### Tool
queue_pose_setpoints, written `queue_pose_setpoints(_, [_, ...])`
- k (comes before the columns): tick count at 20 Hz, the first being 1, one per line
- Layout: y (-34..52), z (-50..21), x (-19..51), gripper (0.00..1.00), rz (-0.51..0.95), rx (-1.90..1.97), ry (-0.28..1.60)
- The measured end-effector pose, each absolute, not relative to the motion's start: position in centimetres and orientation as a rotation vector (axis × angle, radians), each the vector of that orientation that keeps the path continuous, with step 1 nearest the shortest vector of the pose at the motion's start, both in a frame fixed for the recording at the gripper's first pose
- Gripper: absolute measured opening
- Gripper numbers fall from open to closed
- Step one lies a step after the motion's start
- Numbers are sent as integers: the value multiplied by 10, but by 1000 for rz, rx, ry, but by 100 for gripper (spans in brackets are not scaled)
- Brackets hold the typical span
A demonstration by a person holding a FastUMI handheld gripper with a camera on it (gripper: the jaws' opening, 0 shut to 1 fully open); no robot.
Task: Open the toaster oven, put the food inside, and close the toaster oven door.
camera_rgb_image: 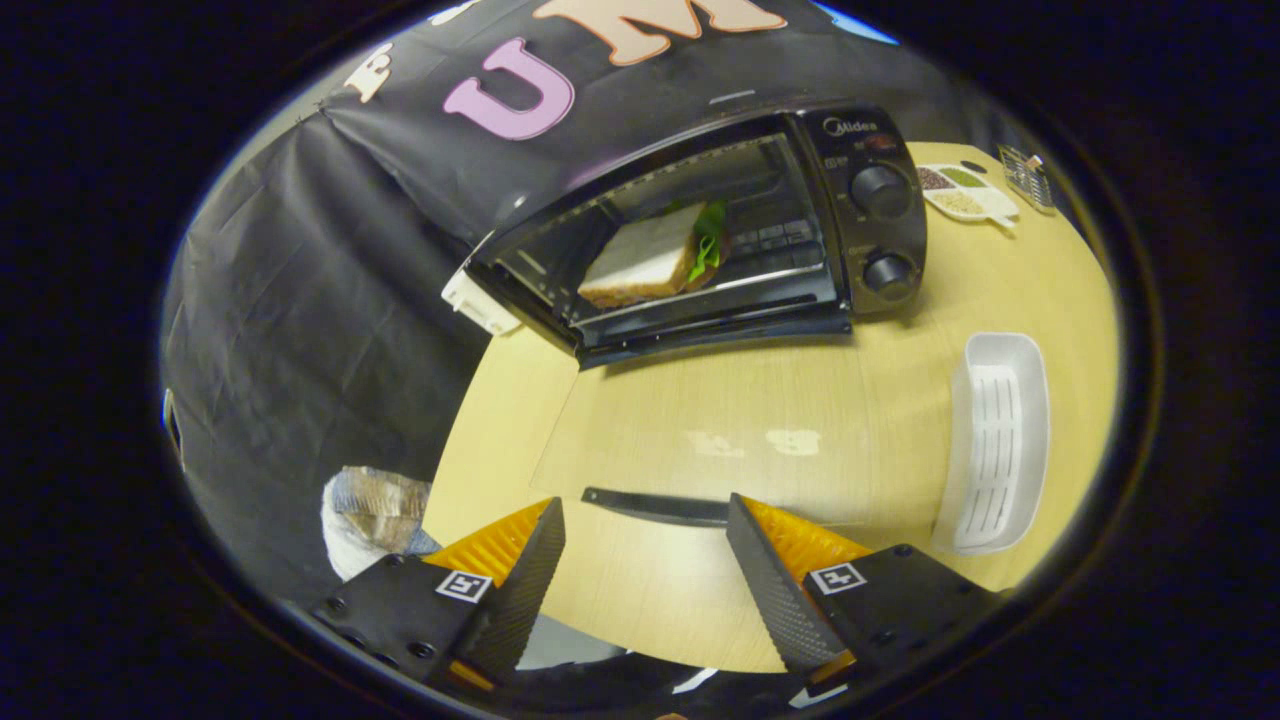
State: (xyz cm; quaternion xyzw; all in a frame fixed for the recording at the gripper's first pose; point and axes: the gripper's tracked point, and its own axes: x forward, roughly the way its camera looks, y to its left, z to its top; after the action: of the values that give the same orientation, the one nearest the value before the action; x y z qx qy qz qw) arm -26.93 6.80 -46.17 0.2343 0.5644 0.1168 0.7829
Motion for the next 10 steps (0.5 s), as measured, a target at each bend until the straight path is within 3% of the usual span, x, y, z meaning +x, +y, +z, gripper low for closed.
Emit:
queue_pose_setpoints(6, [59, -487, -299, 99, 261, 432, 1354])
queue_pose_setpoints(10, [52, -496, -292, 99, 227, 426, 1346])
